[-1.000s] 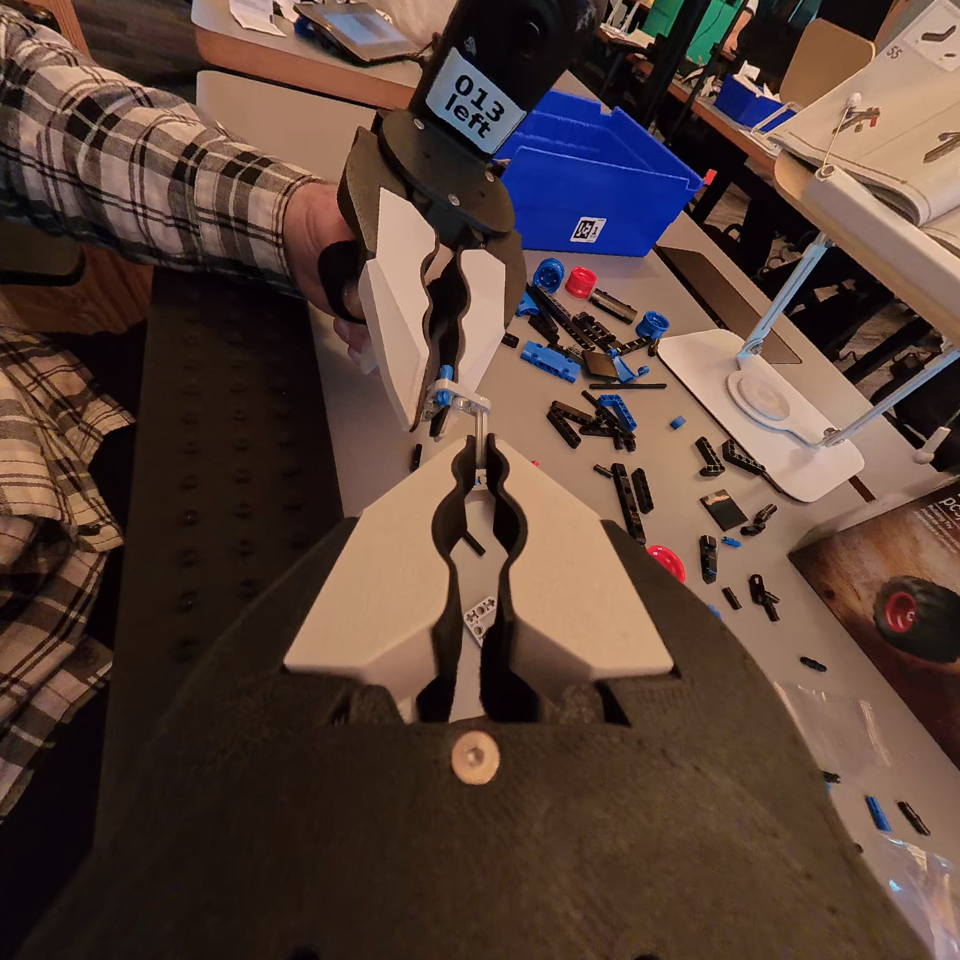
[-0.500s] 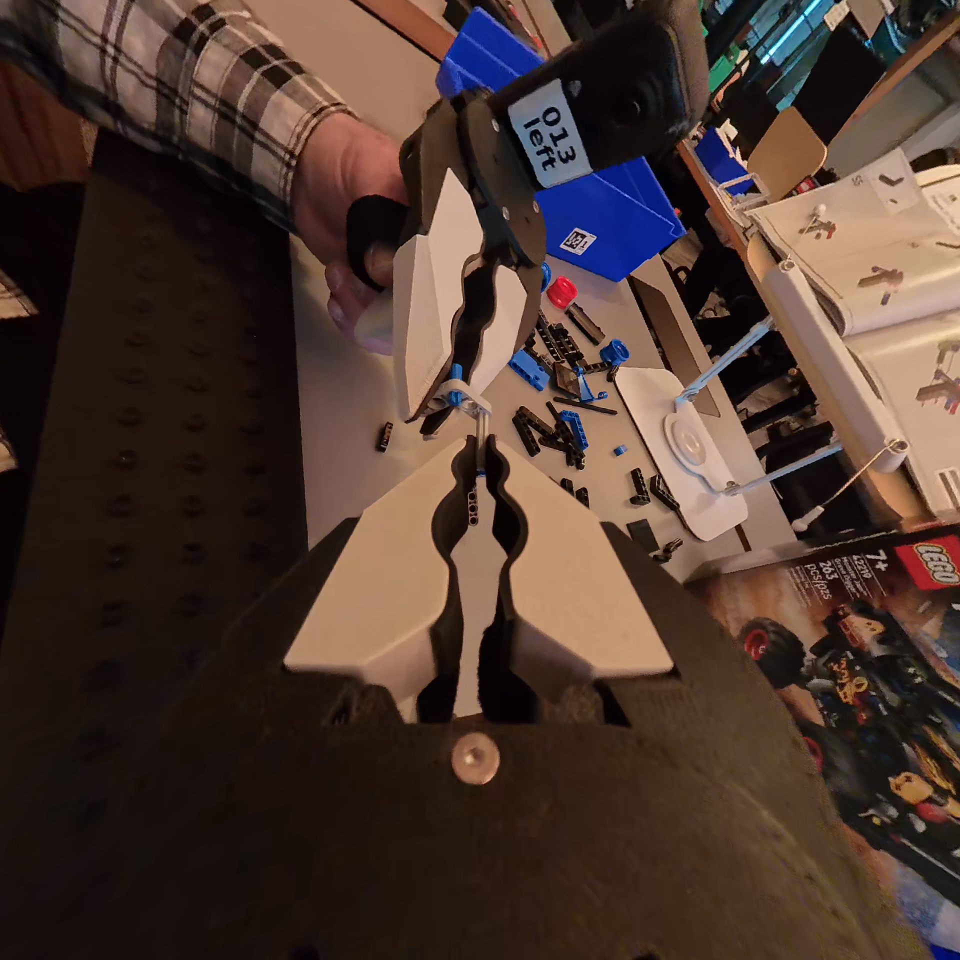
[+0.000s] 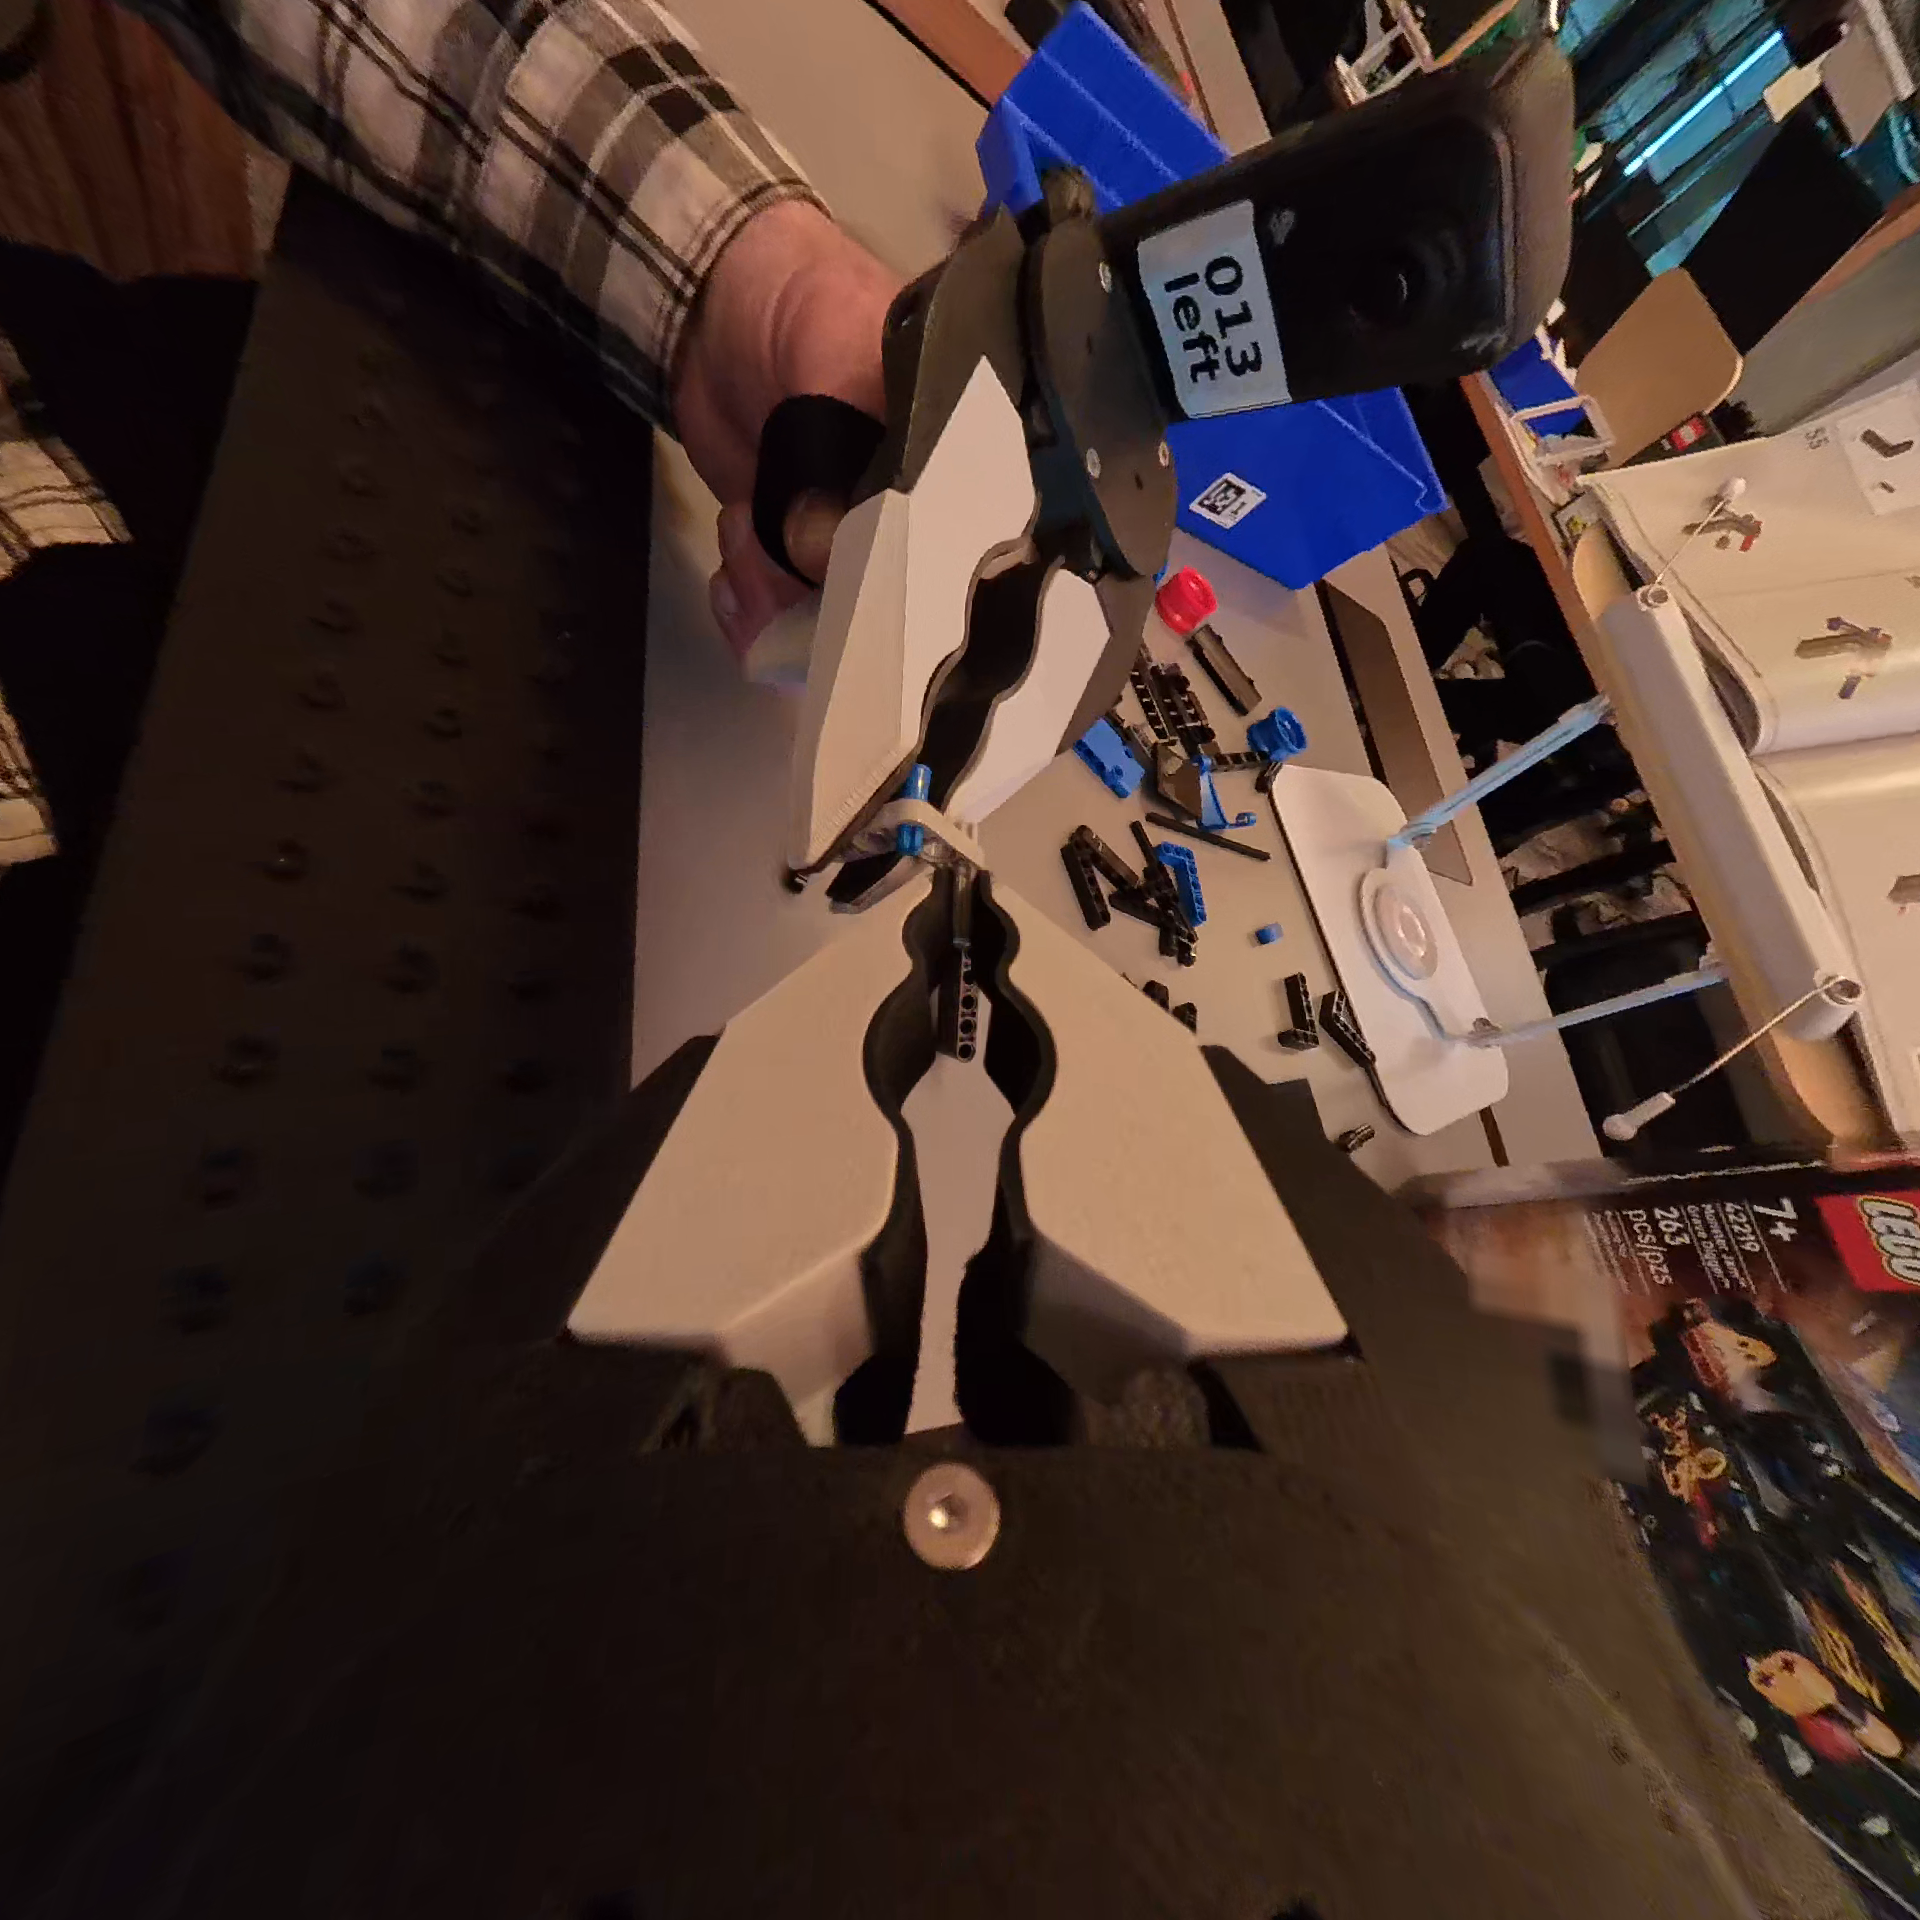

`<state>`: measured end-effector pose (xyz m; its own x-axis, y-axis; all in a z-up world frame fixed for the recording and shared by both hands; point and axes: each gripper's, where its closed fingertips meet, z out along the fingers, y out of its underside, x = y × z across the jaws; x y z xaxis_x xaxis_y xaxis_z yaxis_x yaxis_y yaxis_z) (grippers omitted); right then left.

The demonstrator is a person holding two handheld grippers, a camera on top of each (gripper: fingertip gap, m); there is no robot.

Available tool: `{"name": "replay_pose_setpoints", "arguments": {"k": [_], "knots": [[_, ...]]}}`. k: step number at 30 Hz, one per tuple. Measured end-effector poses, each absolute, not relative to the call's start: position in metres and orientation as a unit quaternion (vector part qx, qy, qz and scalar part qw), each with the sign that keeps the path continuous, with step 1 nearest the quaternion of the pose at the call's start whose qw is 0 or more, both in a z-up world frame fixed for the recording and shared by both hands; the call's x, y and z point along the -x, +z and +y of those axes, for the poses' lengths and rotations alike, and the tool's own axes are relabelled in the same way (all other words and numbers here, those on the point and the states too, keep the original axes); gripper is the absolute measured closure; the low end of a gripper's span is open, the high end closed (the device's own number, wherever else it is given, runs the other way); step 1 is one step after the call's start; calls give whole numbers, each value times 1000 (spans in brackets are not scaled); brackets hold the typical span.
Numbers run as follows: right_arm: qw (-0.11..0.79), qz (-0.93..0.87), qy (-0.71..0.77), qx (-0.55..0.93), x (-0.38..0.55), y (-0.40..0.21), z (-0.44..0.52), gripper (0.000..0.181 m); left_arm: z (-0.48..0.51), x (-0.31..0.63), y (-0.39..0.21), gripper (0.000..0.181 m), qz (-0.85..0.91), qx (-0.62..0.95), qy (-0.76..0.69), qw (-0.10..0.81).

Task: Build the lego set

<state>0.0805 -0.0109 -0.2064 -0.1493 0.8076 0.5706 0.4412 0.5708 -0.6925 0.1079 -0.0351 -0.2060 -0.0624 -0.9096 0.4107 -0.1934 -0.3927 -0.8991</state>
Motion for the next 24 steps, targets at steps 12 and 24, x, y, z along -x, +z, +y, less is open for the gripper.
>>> {"name": "replay_pose_setpoints", "arguments": {"k": [12, 24], "knots": [[405, -720, 239, 510, -103, -233, 20, 167, -10, -80, -212, 177, 426, 663, -514, 340], [234, -782, 216, 535, -76, -318, 27, 178, 4, -66, -199, 176, 360, 648, -577, 344]]}}
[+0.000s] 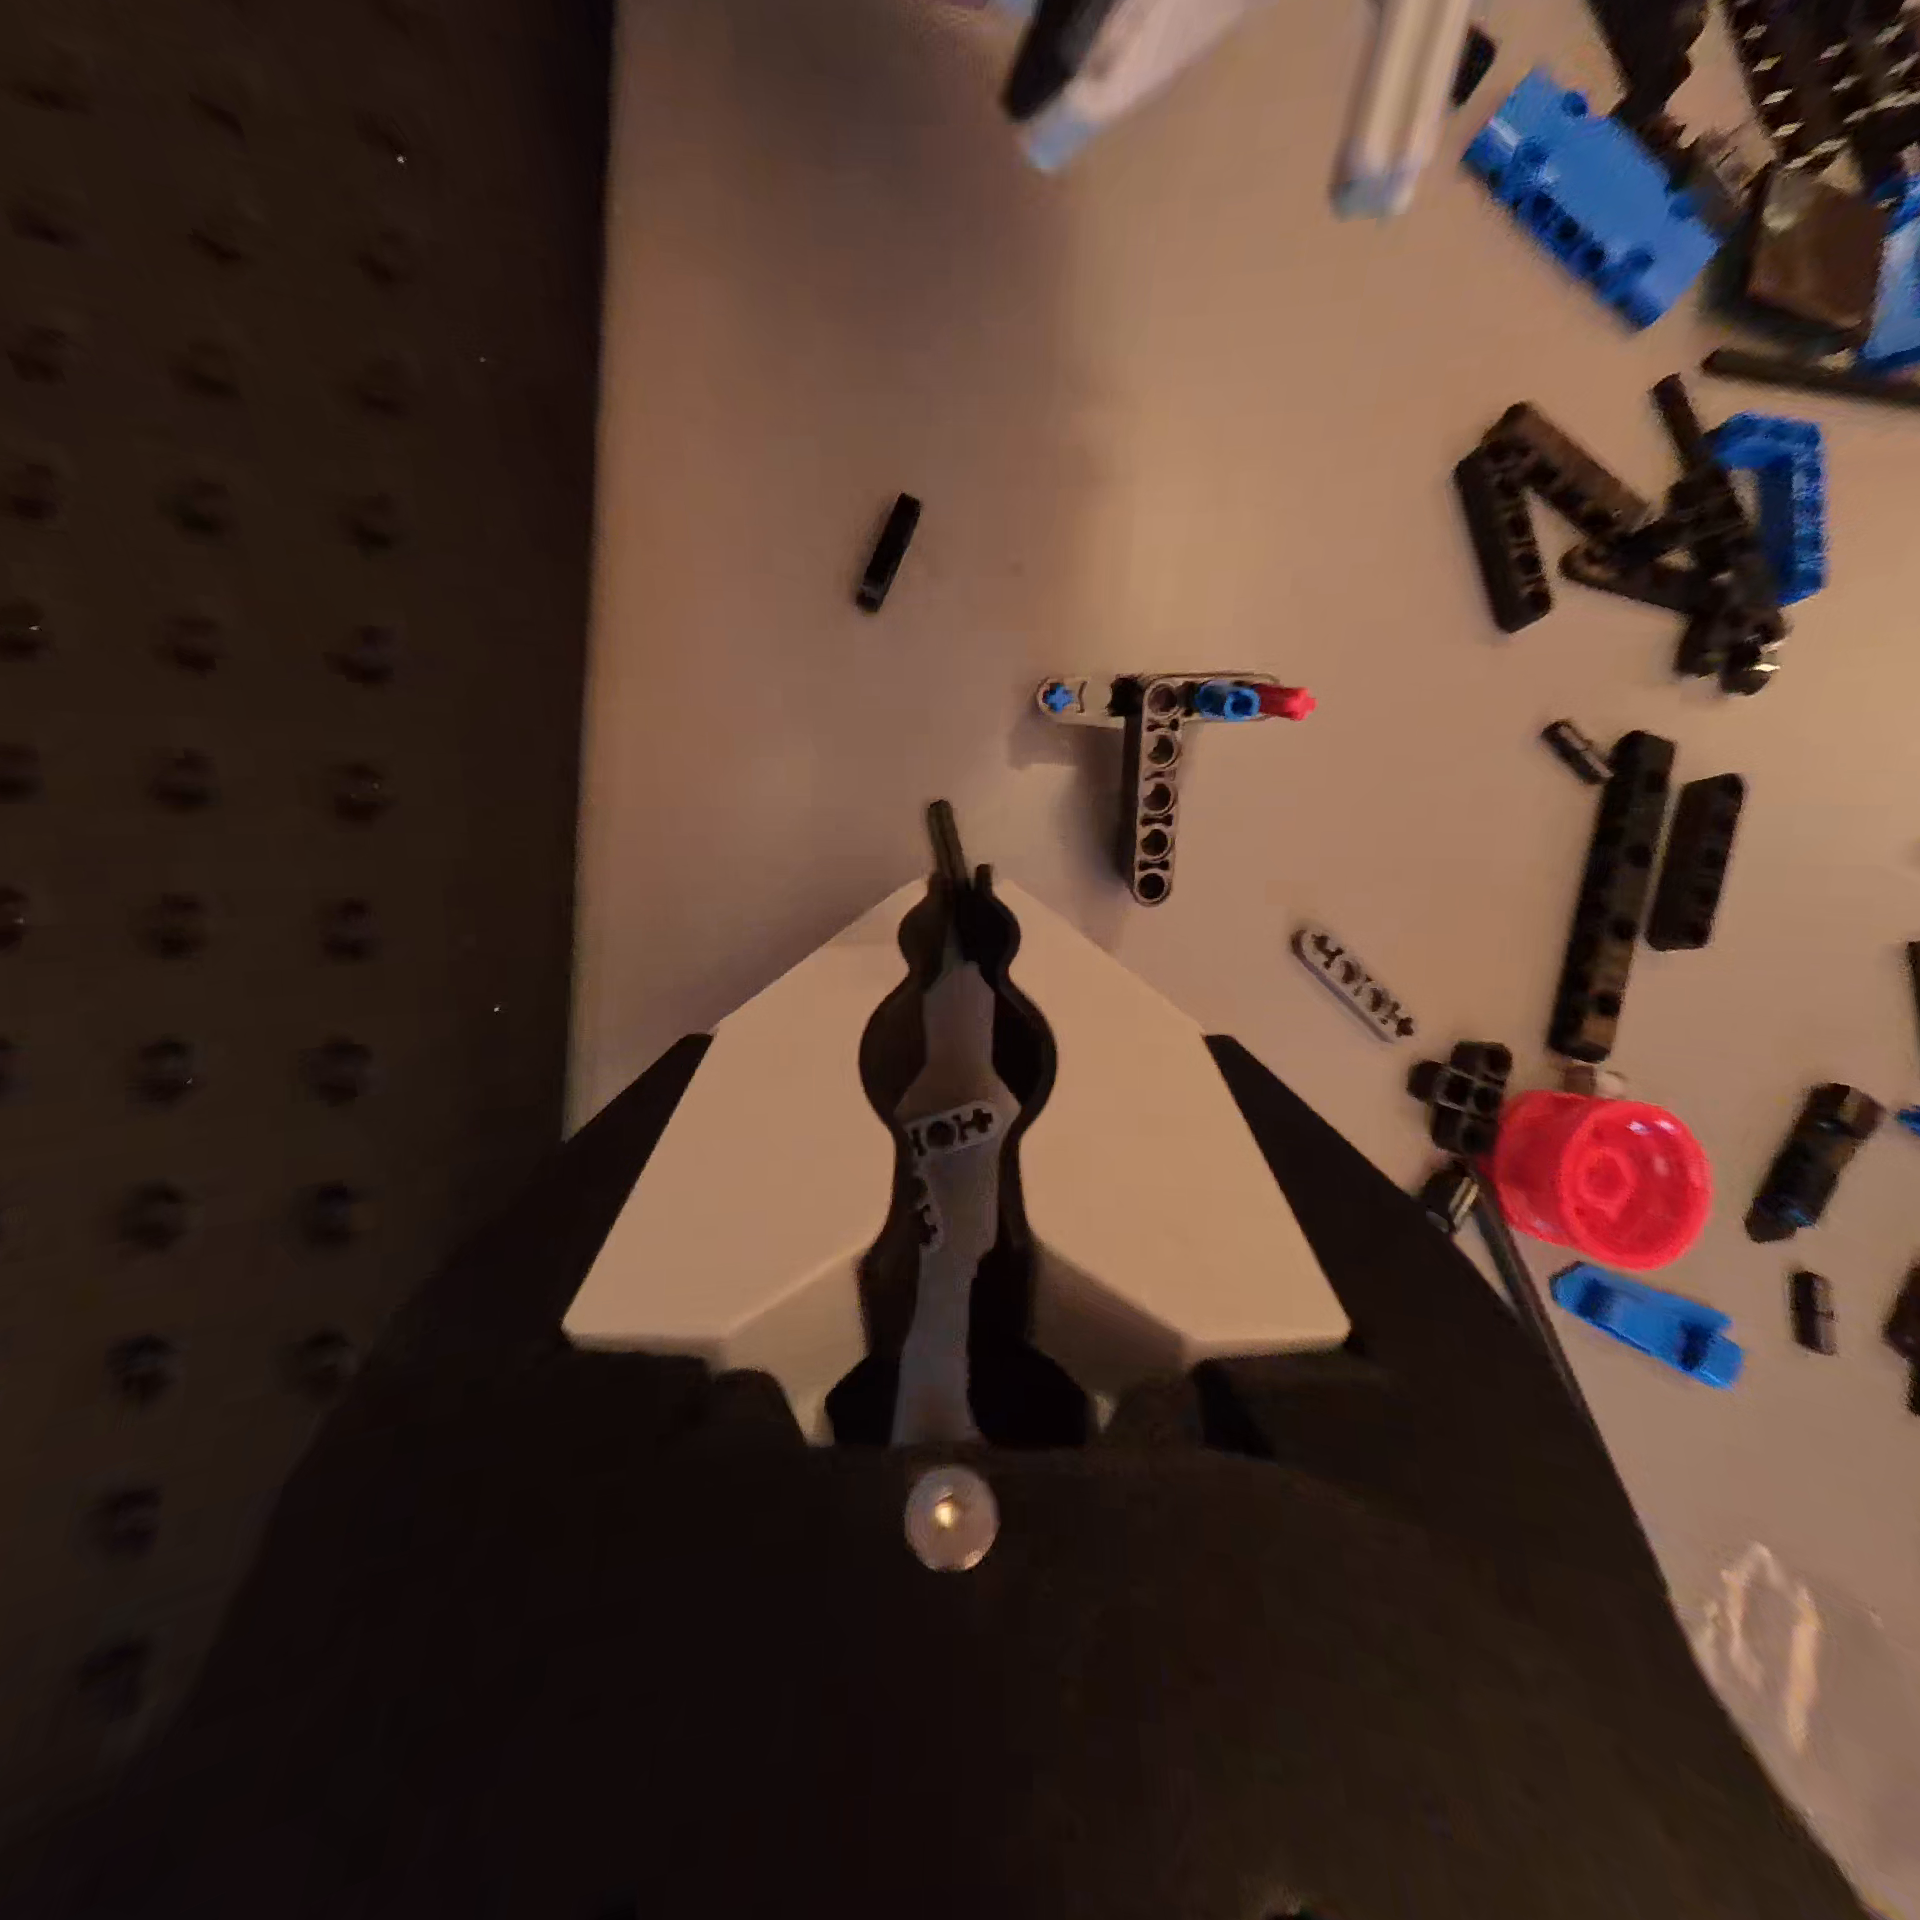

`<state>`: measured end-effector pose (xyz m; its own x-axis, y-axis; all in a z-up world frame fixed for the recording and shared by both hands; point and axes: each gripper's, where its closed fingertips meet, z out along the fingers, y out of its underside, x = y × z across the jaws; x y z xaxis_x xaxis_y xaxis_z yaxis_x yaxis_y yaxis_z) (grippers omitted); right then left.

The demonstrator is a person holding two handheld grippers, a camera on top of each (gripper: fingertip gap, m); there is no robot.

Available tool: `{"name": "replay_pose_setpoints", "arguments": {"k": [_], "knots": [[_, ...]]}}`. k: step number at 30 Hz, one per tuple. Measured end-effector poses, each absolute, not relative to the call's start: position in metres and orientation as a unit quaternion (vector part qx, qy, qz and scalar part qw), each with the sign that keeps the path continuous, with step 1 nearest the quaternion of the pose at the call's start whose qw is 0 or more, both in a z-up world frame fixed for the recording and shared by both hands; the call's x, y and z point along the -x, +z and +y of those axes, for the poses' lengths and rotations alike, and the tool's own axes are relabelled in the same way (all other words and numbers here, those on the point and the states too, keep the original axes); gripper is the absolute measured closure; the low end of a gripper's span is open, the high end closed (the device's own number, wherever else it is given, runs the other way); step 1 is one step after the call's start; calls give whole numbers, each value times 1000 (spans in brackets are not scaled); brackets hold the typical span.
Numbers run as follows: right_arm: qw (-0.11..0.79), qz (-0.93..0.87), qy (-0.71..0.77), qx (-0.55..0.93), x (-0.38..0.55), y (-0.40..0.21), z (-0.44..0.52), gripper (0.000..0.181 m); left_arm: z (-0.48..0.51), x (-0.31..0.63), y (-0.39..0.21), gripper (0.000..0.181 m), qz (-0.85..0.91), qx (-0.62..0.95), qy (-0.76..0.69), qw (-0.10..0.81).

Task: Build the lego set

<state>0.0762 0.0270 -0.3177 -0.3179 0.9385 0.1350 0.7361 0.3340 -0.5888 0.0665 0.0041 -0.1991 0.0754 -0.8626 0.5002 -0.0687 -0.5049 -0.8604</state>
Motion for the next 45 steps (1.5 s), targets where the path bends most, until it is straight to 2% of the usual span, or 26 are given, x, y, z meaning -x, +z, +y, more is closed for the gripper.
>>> {"name": "replay_pose_setpoints", "arguments": {"k": [6, 14, 17, 24, 30, 35, 45], "knots": [[243, -760, 251, 548, -72, -312, 27, 180, 8, -64, -198, 177, 339, 642, -596, 342], [422, -684, 242, 543, -78, -223, 34, 181, 14, -65, -191, 177, 318, 630, -608, 365], [463, -671, 231, 531, -78, -201, 26, 181, 14, -68, -186, 176, 333, 621, -590, 394], [496, -669, 204, 514, -71, -189, 14, 180, 12, -70, -171, 176, 392, 594, -490, 503], [526, -660, 191, 501, -67, -178, 10, 180, 7, -73, -168, 176, 438, 577, -413, 552], [539, -664, 167, 490, -64, -175, 7, 180, 6, -75, -169, 176, 462, 570, -365, 573], [549, -692, 75, 462, -64, -175, 6, 181, 4, -76, -168, 176, 469, 564, -359, 577]]}}
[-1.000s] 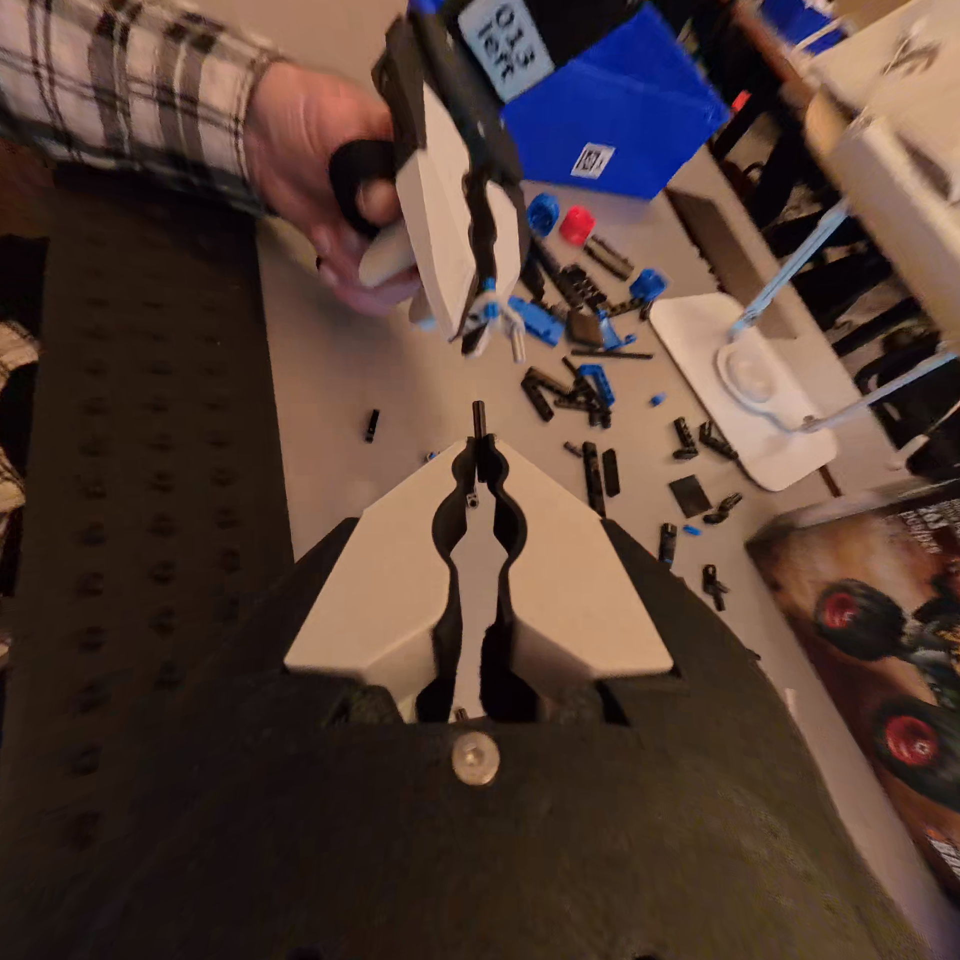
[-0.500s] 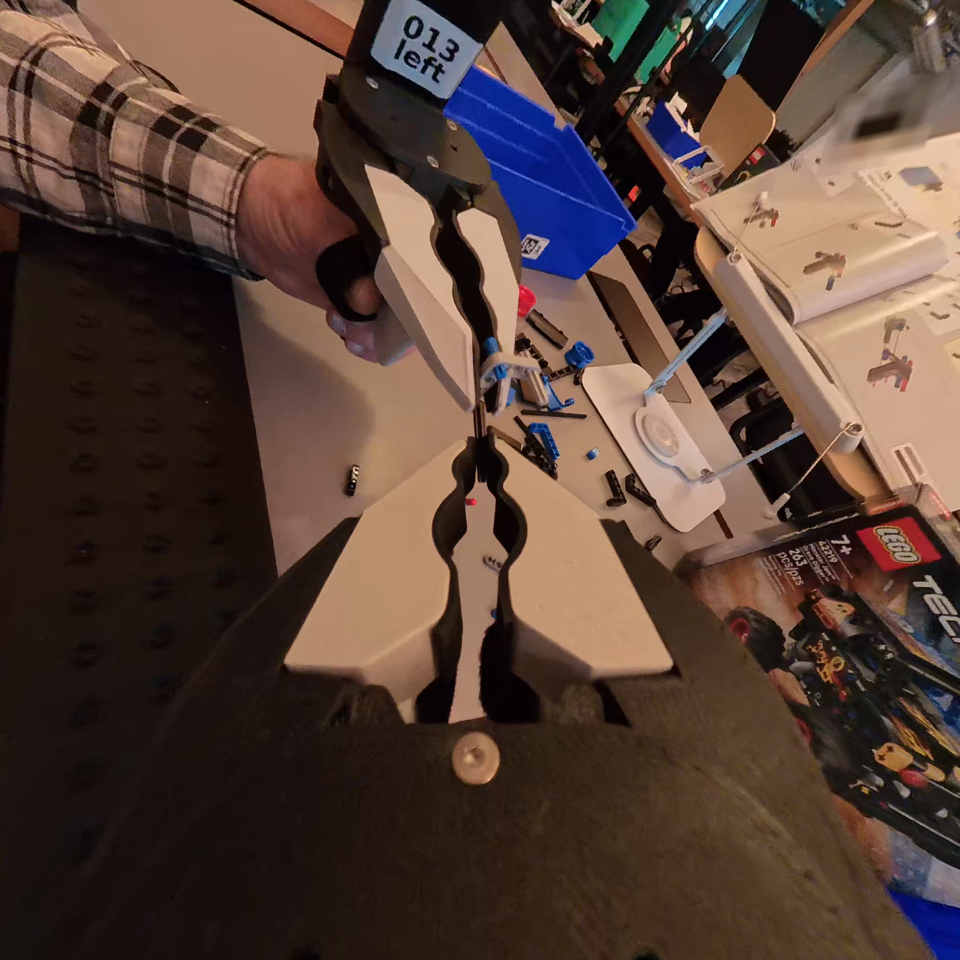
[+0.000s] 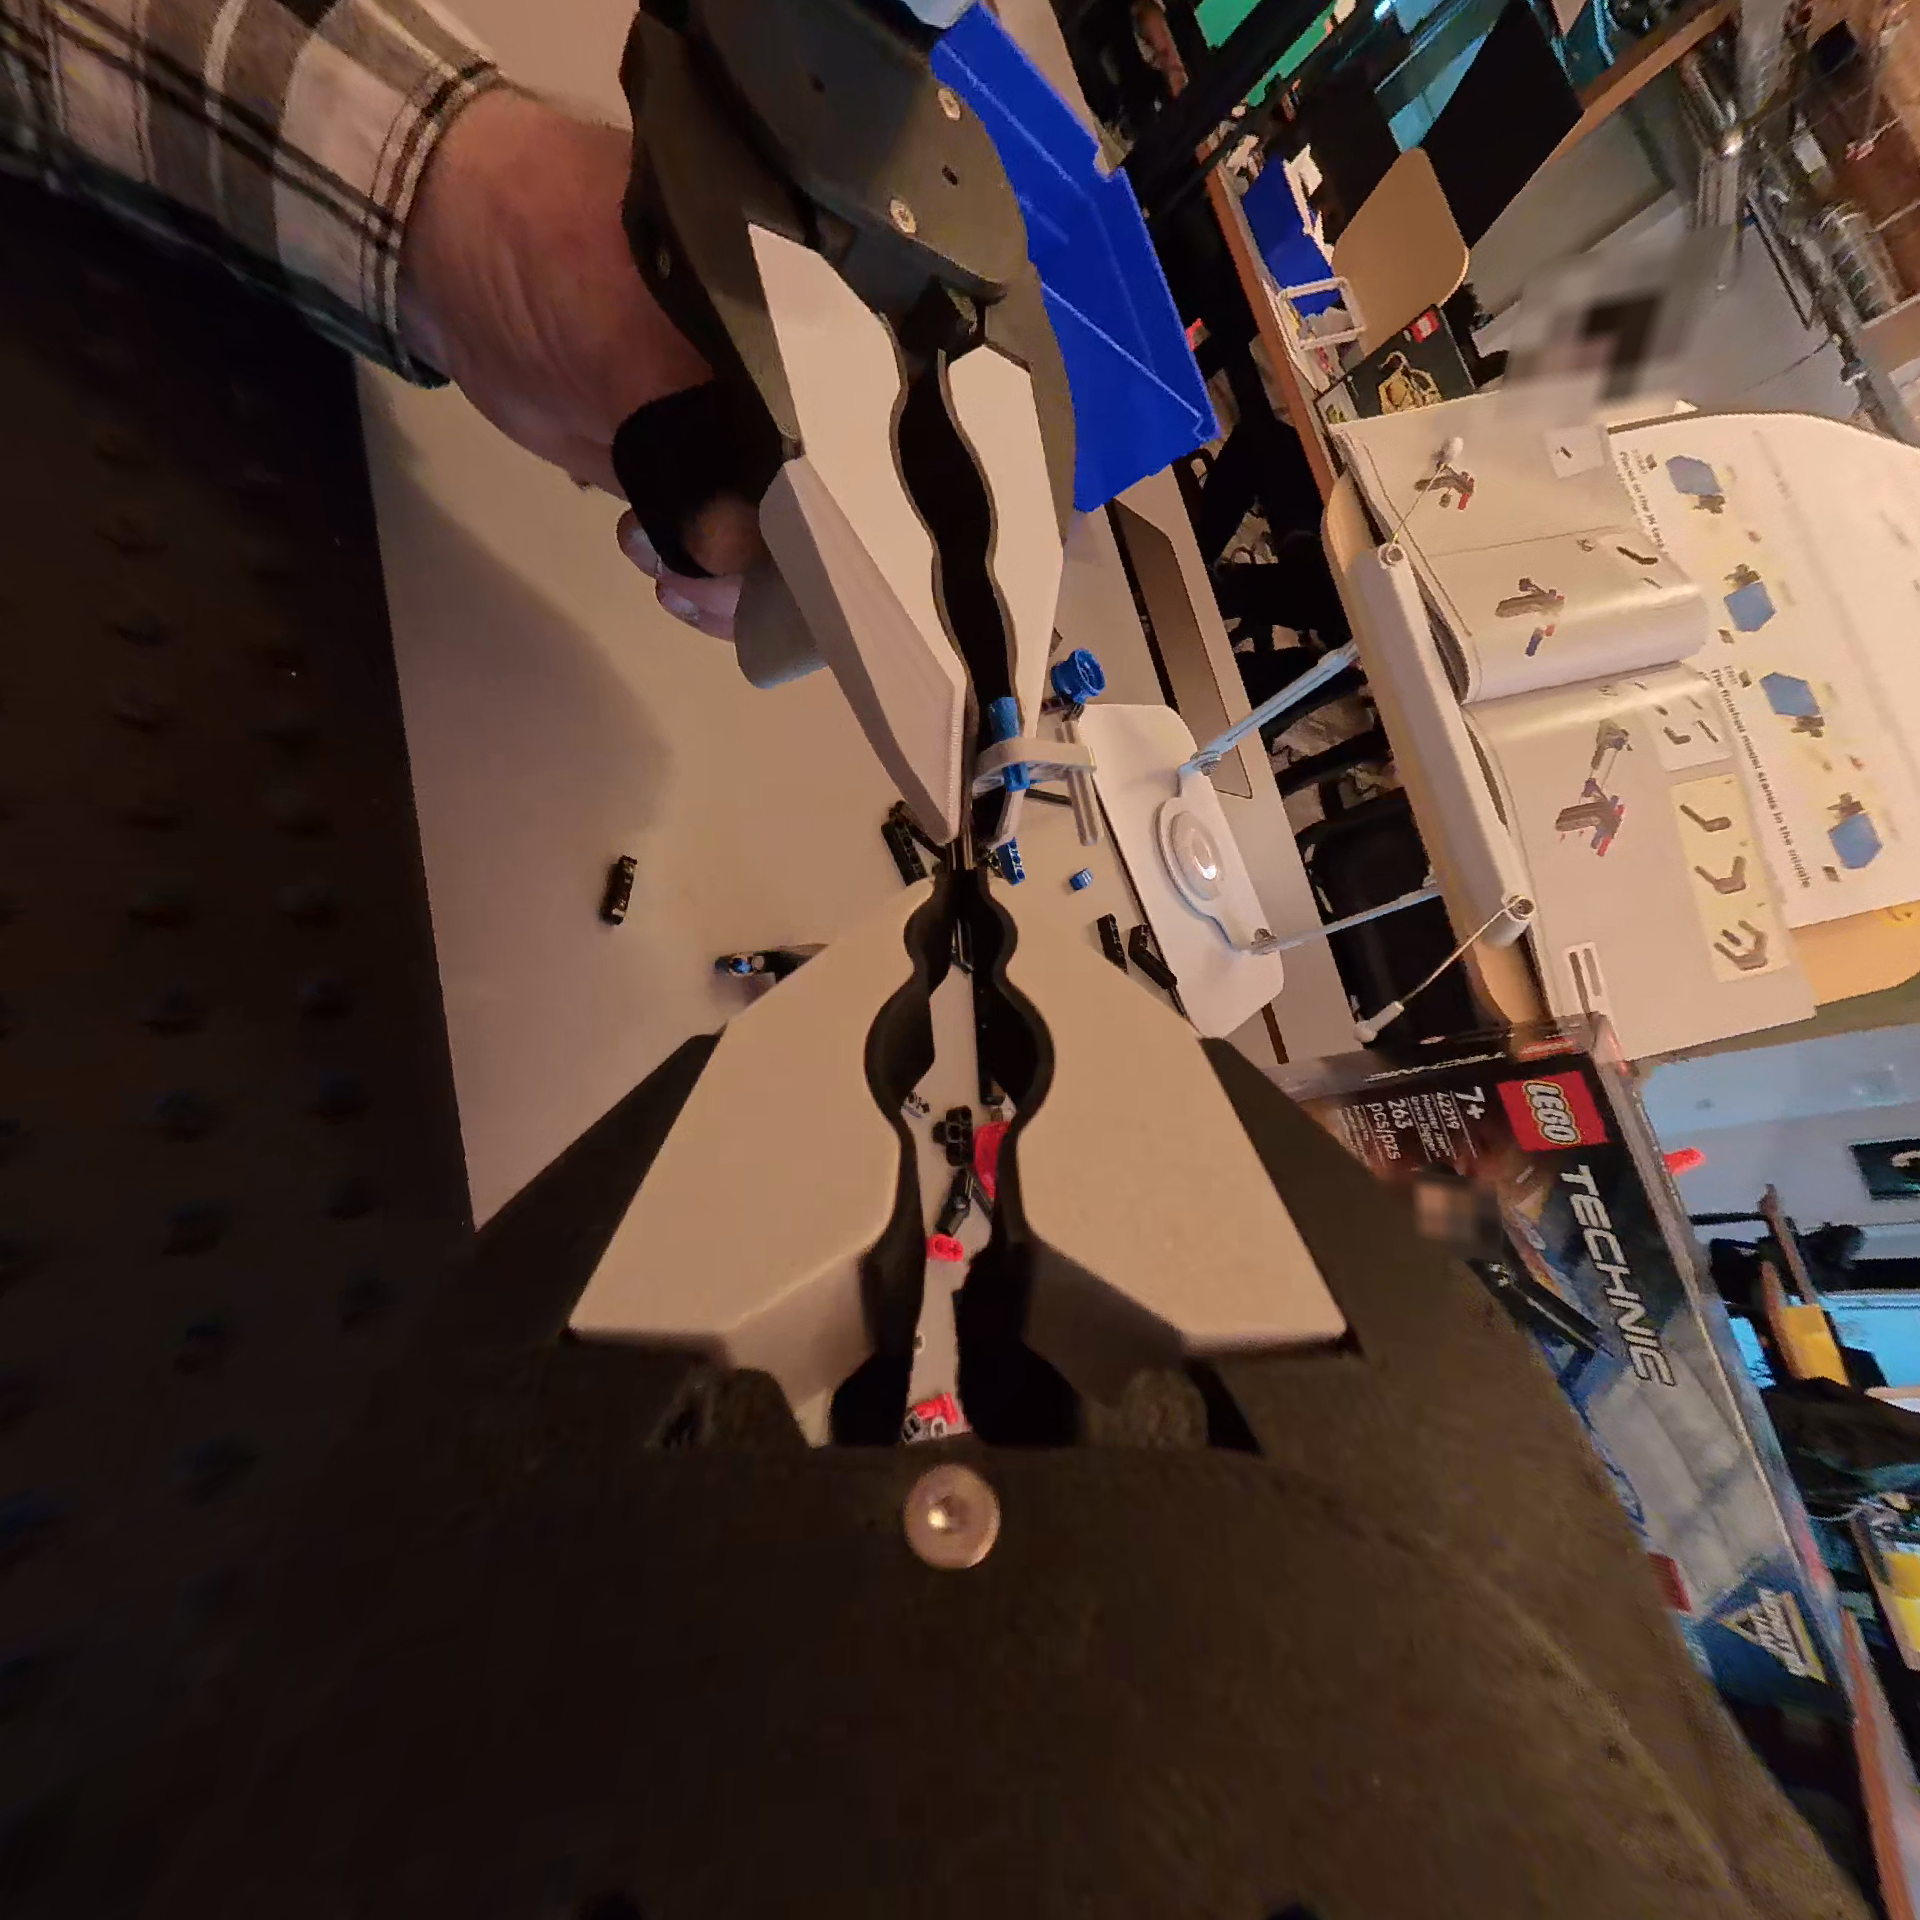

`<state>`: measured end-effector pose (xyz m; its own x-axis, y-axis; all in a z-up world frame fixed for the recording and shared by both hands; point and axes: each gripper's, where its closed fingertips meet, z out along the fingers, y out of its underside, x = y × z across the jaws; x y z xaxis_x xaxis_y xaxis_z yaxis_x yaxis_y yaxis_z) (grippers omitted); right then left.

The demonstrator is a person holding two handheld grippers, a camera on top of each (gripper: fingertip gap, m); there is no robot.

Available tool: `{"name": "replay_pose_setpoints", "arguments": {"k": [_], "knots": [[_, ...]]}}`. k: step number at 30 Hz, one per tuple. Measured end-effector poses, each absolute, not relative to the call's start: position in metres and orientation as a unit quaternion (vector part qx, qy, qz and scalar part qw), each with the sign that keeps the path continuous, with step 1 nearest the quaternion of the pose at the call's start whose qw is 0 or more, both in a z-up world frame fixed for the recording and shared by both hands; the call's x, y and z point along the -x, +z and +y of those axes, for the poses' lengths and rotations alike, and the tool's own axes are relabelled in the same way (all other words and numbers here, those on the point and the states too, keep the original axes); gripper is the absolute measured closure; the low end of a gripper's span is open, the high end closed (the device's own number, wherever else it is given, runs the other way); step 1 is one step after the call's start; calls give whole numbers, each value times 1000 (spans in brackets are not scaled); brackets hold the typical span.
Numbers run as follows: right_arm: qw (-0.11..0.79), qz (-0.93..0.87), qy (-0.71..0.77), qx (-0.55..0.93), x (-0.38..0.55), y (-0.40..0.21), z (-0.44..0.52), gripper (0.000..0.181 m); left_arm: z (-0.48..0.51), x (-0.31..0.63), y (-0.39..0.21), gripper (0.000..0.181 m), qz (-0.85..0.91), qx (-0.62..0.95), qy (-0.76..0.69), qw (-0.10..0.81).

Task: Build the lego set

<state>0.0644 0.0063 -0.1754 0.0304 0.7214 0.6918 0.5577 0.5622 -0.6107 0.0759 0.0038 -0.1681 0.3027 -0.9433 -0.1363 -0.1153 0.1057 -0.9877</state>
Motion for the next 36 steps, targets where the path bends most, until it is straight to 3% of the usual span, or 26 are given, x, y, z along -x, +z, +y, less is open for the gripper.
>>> {"name": "replay_pose_setpoints", "arguments": {"k": [9, 15, 25, 30, 36], "knots": [[561, -697, 29, 446, -64, -169, 4, 181, 9, -75, -176, 176, 474, 580, -333, 573], [550, -694, 89, 456, -63, -173, 1, 181, 8, -77, -179, 176, 475, 585, -347, 559], [407, -651, 264, 584, -118, -224, 26, 181, 27, -63, -188, 176, 436, 631, -345, 541], [313, -667, 254, 626, -120, -265, 12, 164, 31, -62, -195, 176, 429, 648, -344, 528], [253, -658, 249, 664, -119, -298, 3, 160, 31, -65, -202, 176, 435, 658, -338, 514]]}}
